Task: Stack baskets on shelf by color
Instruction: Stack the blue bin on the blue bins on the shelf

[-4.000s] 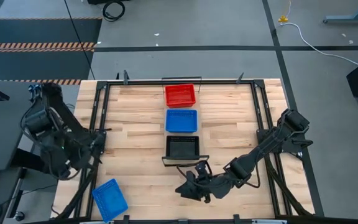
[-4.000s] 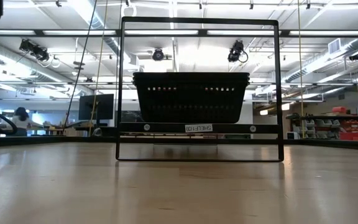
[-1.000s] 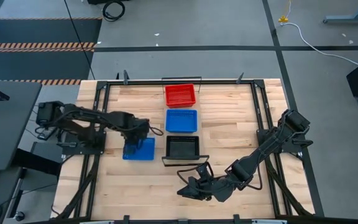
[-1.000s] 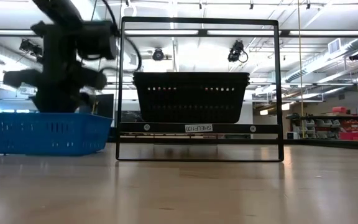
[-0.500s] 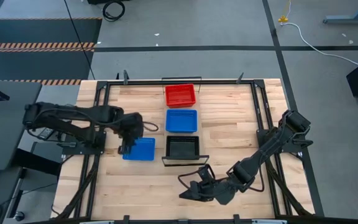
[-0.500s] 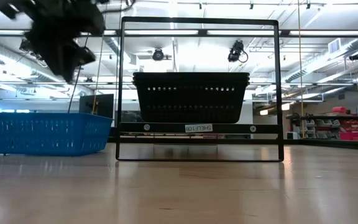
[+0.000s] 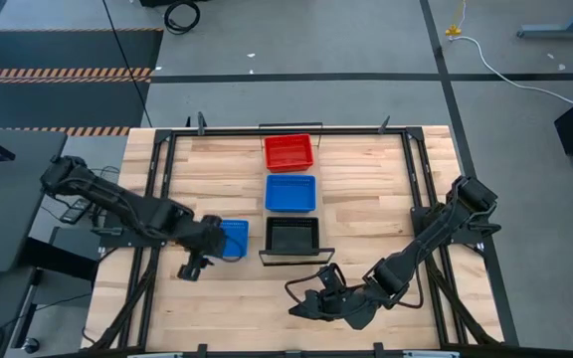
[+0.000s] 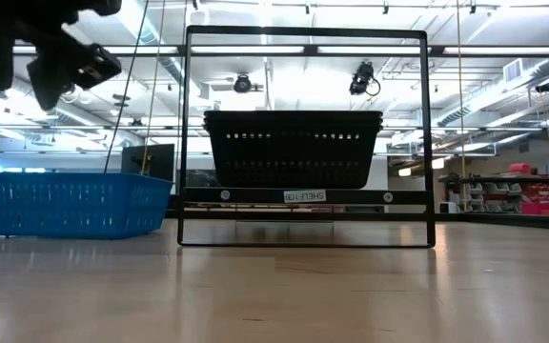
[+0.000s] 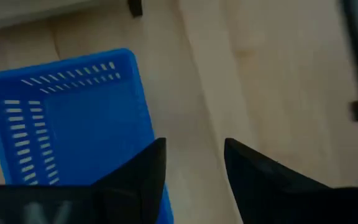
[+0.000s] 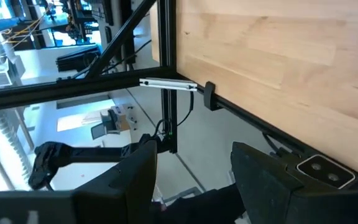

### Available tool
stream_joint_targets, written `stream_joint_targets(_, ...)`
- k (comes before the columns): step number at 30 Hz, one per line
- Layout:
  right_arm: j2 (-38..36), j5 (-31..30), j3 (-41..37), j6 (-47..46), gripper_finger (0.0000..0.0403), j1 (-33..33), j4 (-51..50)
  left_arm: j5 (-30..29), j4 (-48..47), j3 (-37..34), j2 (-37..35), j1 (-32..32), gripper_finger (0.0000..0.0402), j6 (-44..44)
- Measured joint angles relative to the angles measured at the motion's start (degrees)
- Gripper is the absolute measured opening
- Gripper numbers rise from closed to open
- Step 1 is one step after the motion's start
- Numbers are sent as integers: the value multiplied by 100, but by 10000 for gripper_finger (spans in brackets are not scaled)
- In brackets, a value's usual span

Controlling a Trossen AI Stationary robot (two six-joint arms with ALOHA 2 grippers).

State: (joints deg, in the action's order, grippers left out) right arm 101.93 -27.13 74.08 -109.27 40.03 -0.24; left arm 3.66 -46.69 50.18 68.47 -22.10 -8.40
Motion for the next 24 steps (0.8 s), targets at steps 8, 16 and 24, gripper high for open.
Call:
stream_joint_targets(8, 0, -24, 0, 19, 210, 34, 7, -466, 231, -539, 585, -127, 189, -22)
stream_joint_targets(16, 0, -27, 0, -5, 210, 55, 12, -557, 1023, -723, 947, -121, 184, -112)
stream_joint_targets(24, 0, -27, 0, -16, 210, 94, 55, -740, 896, -746, 1215, -116, 60, -297)
